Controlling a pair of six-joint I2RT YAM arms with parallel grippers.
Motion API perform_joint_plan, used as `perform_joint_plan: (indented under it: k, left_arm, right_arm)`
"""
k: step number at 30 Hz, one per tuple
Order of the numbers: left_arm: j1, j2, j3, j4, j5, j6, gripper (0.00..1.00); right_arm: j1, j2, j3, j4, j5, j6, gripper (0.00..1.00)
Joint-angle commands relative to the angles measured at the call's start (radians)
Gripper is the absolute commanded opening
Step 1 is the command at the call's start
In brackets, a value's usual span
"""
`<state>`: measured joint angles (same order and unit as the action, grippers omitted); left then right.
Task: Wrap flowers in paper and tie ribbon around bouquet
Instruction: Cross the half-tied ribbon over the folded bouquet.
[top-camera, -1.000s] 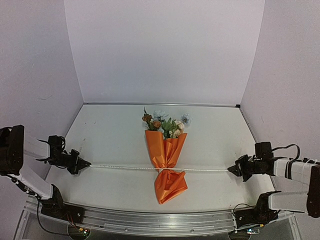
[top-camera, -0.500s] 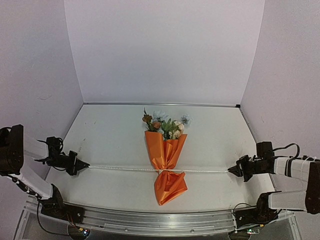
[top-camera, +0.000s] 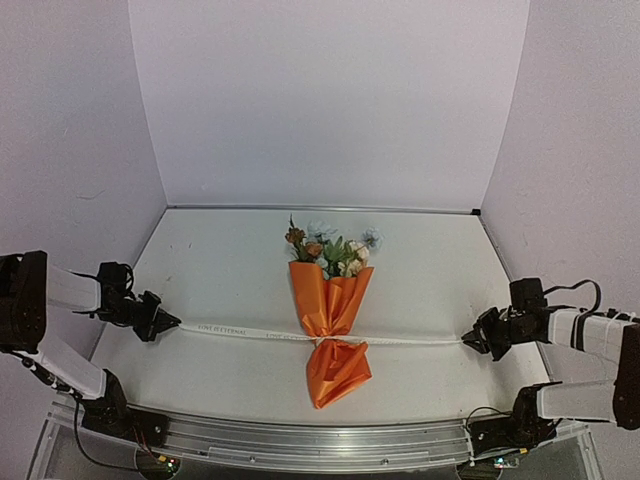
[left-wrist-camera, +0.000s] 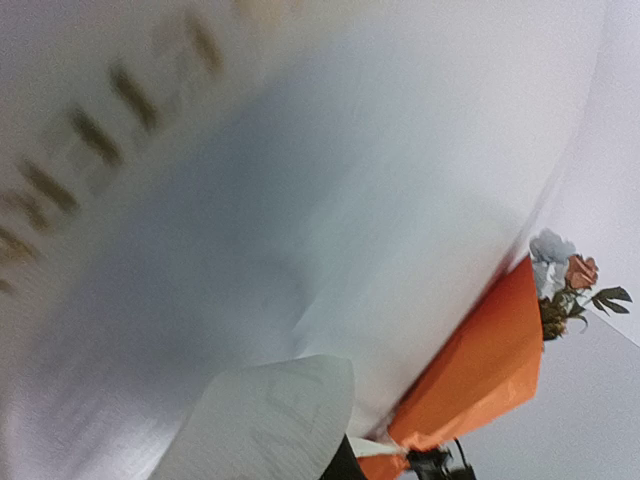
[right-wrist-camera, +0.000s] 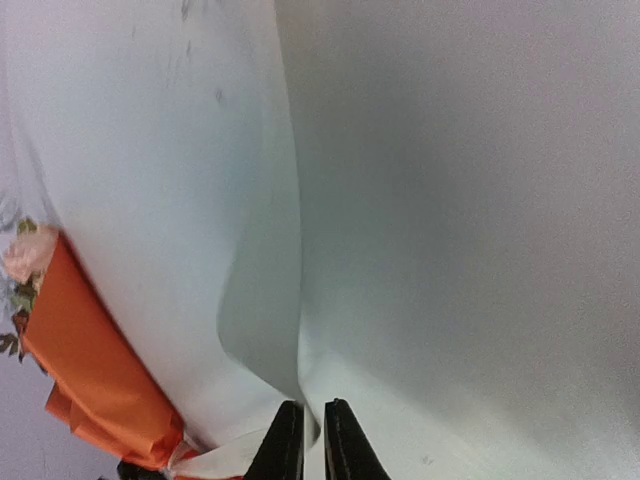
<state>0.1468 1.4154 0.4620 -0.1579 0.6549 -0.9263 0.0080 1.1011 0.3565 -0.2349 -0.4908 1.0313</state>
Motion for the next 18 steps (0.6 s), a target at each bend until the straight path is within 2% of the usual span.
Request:
perform_joint_plan:
  k: [1,5,8,11,13,18]
  left_arm:
    - [-0.027,-0.057,0.071,0.073,-0.241,0.052,0.0]
    - [-0.093,-0.061,0.113,0.018,-0.213,0.111,0.0]
    - [-0.129,-0.064,0.144,-0.008,-0.186,0.143,0.0]
    - [-0.157,-0.06,0.18,-0.038,-0.165,0.171,0.0]
    - [-0.177,-0.064,0.198,-0.047,-0.149,0.182,0.0]
    - [-0.239,-0.102,0.25,-0.092,-0.11,0.209,0.0]
  right_arm:
    - [0.052,-0.002,0.076,-0.061,0.321,-0.06,0.21]
    - [0.145,-0.004,0.139,-0.114,0.356,-0.095,0.46]
    - [0.248,-0.01,0.219,-0.144,0.393,-0.144,0.59]
    - [0.378,0.041,0.343,-0.147,0.408,-0.214,0.66]
    - [0.455,0.115,0.433,-0.138,0.389,-0.292,0.72]
    - [0.704,0.344,0.756,-0.128,0.37,-0.481,0.79]
